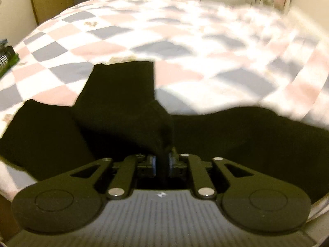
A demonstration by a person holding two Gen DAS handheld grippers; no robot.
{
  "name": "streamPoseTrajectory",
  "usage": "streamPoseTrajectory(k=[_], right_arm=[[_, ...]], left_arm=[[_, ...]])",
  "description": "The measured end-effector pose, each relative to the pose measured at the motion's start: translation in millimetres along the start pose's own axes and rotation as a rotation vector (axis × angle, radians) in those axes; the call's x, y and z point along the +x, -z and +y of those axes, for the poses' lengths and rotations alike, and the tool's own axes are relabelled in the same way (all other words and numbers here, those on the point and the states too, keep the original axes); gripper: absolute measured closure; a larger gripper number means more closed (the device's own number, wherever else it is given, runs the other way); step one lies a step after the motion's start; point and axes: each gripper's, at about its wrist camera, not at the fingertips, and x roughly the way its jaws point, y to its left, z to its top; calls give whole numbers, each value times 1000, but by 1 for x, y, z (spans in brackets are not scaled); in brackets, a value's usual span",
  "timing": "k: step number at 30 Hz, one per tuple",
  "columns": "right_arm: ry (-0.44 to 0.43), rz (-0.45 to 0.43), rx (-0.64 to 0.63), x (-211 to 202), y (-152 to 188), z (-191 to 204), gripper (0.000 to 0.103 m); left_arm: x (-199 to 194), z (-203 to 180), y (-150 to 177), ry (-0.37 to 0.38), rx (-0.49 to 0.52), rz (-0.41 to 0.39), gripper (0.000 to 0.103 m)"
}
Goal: Fold clothes
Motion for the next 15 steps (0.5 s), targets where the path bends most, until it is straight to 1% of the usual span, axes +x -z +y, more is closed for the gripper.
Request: streamPoseTrajectory(k=[1,2,3,4,5,6,7,8,10,11,12,15], right_arm=[[43,9,-12,3,1,1,85],[87,19,-24,5,2,3,76],[130,28,-36,8,2,4,51],[173,38,-48,10,3,6,39],[210,48,-66,11,4,8,40],[227,54,-102,8,3,15,40],[244,48,-144,1,2,25,40],[233,33,-181,-7,4,35,39],[163,25,-238,-19,9,56,39],[122,42,-264,-19,13,68,39],[69,70,-293,-15,21,81,39],[-36,172,-377,12,50,123,40]], left_arm=[[13,-2,8,-11,13,62,80],[23,-3,14,-24,23,112,78],[29,-4,18,-41,29,142,75],[31,-3,20,-53,29,161,72],[27,-2,17,-56,18,165,70],[21,1,13,-49,6,169,66],[12,7,9,-29,-7,166,63],[4,13,5,-9,-21,163,62],[-14,29,-1,44,-49,152,57],[-20,36,-1,65,-52,149,56],[-26,43,-1,86,-54,147,54],[-28,59,-3,177,-45,167,54]])
